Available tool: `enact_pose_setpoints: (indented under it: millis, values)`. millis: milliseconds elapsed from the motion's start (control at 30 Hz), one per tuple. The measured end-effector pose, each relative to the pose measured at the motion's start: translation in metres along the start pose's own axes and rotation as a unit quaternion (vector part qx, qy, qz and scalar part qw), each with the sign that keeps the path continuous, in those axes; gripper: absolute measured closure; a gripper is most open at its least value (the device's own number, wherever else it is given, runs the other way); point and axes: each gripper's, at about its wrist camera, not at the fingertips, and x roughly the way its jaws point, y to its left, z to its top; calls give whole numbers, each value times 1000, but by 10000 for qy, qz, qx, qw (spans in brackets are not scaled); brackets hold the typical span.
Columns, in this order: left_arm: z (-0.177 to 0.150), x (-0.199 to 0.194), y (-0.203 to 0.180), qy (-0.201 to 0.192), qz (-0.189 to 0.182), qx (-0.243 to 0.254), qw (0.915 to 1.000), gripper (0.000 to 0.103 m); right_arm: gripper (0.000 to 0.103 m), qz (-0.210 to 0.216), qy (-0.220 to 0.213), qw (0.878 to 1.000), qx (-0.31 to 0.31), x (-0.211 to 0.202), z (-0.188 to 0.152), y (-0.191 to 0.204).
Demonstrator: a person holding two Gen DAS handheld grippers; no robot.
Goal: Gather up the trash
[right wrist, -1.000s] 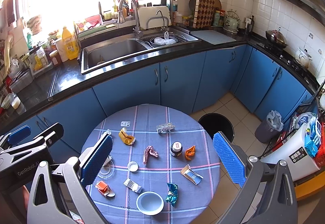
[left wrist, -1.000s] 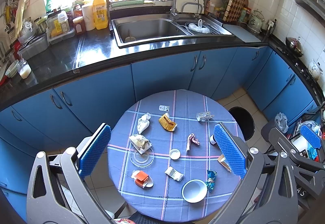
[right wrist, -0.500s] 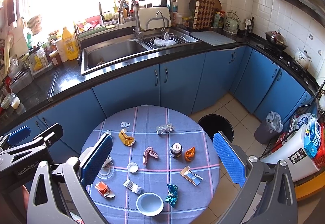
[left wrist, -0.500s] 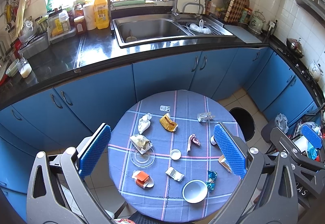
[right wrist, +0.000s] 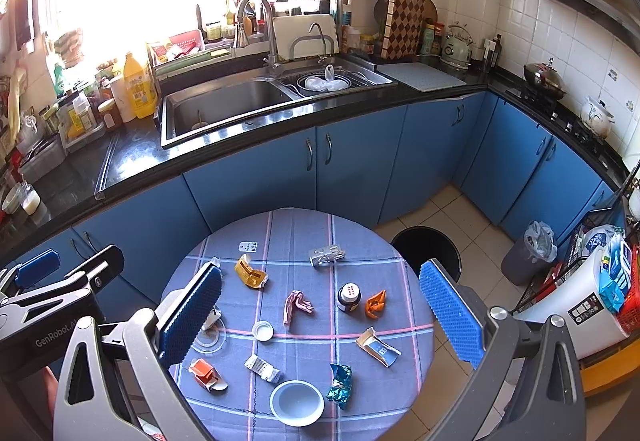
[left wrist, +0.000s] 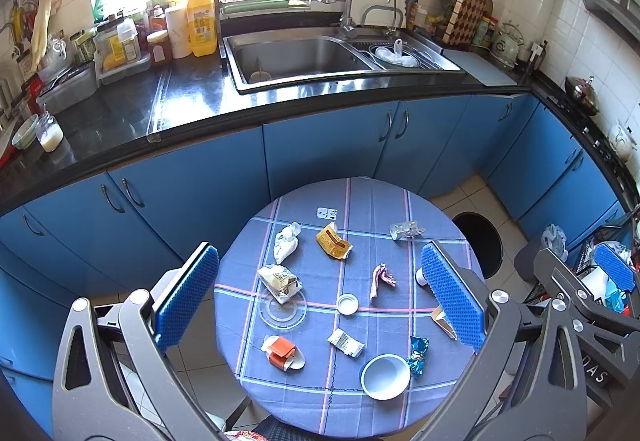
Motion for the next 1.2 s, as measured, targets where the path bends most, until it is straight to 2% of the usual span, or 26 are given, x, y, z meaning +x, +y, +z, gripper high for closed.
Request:
enact_pose_setpoints:
  millis: [1200]
  values:
    - [-1,-5,17,-12,-5,-10,10000,3,6,46,22,10000,-13,-1,0,8]
